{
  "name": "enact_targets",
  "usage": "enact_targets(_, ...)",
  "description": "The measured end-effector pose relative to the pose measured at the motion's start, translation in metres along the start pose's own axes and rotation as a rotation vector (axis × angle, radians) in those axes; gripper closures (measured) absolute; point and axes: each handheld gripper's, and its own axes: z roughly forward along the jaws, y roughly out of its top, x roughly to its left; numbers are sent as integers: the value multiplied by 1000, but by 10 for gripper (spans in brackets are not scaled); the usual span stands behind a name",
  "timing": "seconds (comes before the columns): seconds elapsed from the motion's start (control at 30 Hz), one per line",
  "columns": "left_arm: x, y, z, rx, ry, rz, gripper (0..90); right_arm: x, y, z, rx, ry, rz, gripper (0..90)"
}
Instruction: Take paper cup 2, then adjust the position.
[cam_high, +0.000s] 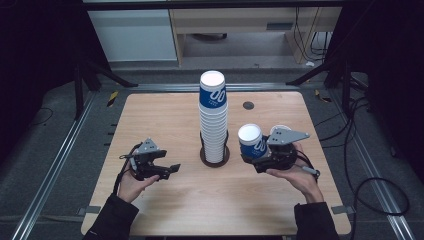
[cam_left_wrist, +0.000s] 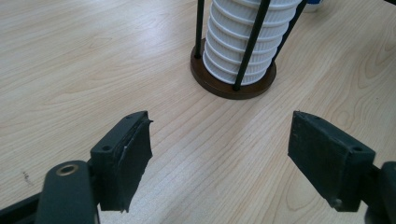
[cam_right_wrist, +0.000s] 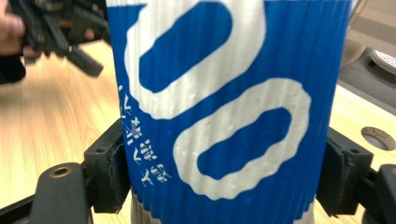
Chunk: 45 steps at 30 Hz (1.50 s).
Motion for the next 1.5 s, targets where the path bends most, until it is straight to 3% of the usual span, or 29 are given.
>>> enact_targets(0.4, -3, 2, -2, 5, -41, 21, 226, 13, -2, 15, 63, 93, -77, 206)
enact_targets(0.67, -13, 7, -3, 10, -93, 68, 227, 20, -9, 28, 93, 157, -108, 205)
enact_targets(0.87, -22, 9, -3, 19, -158, 110, 225, 29, -13, 44, 126, 235, -138, 204)
enact_targets(0.93, -25, 10, -2, 28, -169, 126, 224, 32, -17, 53, 149, 277, -148, 204)
enact_targets(1.13, -32, 12, -2, 34, -208, 150, 223, 38, -21, 64, 186, 339, -174, 205)
enact_targets(1.5, -45, 14, 1, 72, -275, 206, 201, 49, -23, 82, 238, 407, -215, 206)
